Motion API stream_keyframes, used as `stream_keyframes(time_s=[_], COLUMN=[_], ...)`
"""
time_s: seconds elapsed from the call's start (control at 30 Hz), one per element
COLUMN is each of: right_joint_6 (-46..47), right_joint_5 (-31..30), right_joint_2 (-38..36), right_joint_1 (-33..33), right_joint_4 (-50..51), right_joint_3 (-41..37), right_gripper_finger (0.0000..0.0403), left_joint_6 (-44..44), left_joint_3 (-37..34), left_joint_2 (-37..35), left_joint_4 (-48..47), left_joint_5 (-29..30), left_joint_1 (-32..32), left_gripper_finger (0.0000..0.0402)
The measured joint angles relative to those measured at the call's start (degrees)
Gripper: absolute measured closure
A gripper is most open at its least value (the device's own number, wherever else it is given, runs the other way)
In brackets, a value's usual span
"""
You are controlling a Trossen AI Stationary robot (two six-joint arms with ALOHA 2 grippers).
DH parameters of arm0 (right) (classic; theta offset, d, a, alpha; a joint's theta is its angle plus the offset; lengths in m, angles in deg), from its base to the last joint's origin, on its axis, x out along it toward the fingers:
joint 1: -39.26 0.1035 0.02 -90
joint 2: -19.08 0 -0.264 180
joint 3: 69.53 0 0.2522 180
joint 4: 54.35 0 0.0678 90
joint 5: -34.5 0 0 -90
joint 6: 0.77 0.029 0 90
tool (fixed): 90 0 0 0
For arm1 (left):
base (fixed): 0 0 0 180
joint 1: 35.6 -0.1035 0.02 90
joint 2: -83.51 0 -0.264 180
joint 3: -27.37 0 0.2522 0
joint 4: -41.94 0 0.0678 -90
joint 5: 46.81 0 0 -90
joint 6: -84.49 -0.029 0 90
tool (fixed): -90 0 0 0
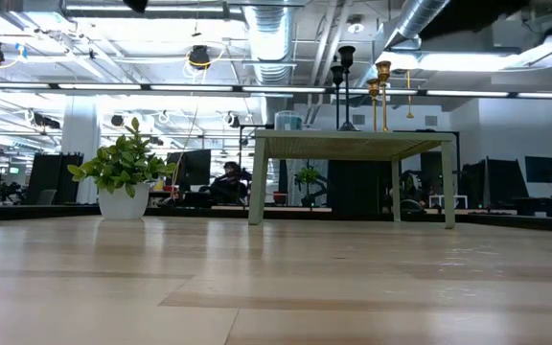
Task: Pick & Place candle stick holders
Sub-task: Return to Home Position
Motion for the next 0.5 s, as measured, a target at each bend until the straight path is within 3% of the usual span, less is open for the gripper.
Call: stream_keyframes(time_s=[0.1,0.23,0.4,0.5], right_joint_6=[-11.91,-24.04,-24.55,-25.64], right_joint_5=[7.99,24.54,34.45,43.47], right_joint_2=[-6.04,-12.80,-18.41,-19.69], right_joint_1=[-2.16,-8.76,-19.01,-25.04], right_joint_4=[-14.18,-32.53,-35.35,-34.80], right_joint_3=[-5.68,-13.94,-17.87,-18.09], right_gripper_finger=[0.0403,0.0403,0.0403,0.0403], left_joint_6=[0.01,0.01,-1.22,-4.79], left_joint_3=[-3.26,-6.32,-8.40,-9.60], left_joint_2=[-4.30,-8.12,-10.17,-10.41], left_joint_4=[1.00,5.02,6.85,6.74], left_joint_5=[-2.33,-2.56,-2.50,-2.29], left_joint_1=[0.99,1.72,3.86,5.57], left_gripper_finger=[0.0397,0.0398,0.0397,0.0398])
